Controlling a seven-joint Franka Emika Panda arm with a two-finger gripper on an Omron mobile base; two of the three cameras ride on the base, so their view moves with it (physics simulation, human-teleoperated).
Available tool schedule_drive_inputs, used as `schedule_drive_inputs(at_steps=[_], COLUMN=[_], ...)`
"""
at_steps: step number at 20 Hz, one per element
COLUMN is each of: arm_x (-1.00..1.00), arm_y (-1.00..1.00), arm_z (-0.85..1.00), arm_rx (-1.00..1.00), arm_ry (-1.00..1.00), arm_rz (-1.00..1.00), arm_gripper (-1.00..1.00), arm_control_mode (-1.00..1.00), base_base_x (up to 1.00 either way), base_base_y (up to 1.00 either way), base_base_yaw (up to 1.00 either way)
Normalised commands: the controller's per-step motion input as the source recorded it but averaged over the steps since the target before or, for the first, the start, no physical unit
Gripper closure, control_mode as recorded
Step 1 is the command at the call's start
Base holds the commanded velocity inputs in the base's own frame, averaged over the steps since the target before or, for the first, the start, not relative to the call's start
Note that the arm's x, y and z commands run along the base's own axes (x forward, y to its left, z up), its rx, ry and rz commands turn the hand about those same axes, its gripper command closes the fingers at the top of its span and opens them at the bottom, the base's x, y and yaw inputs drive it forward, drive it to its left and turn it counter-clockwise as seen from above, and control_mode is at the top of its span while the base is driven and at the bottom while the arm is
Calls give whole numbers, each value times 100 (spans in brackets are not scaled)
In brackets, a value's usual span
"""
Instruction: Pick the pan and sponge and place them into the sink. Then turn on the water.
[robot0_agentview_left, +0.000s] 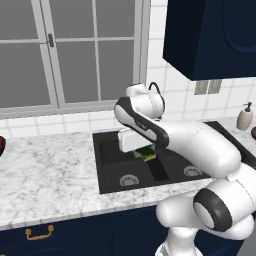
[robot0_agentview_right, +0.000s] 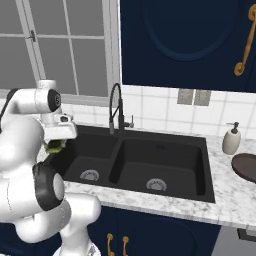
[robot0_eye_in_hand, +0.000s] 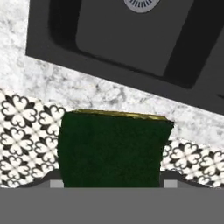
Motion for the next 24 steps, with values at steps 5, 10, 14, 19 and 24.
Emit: schedule_drive_inputs(at_steps=[5, 10, 14, 19, 24], arm_x=[-5, 8, 40, 76, 95], arm_y=[-100, -100, -100, -100, -100], arm_z=[28, -1, -19, -58, -68], arm_rx=[1, 6, 14, 16, 3], arm_ry=[5, 0, 0, 0, 0], arm_rz=[-12, -12, -14, -12, -13], arm_gripper=[100, 100, 100, 100, 100], arm_control_mode=[-100, -100, -100, -100, -100], base_base_x=[0, 0, 0, 0, 0], base_base_y=[0, 0, 0, 0, 0], base_base_yaw=[0, 0, 0, 0, 0])
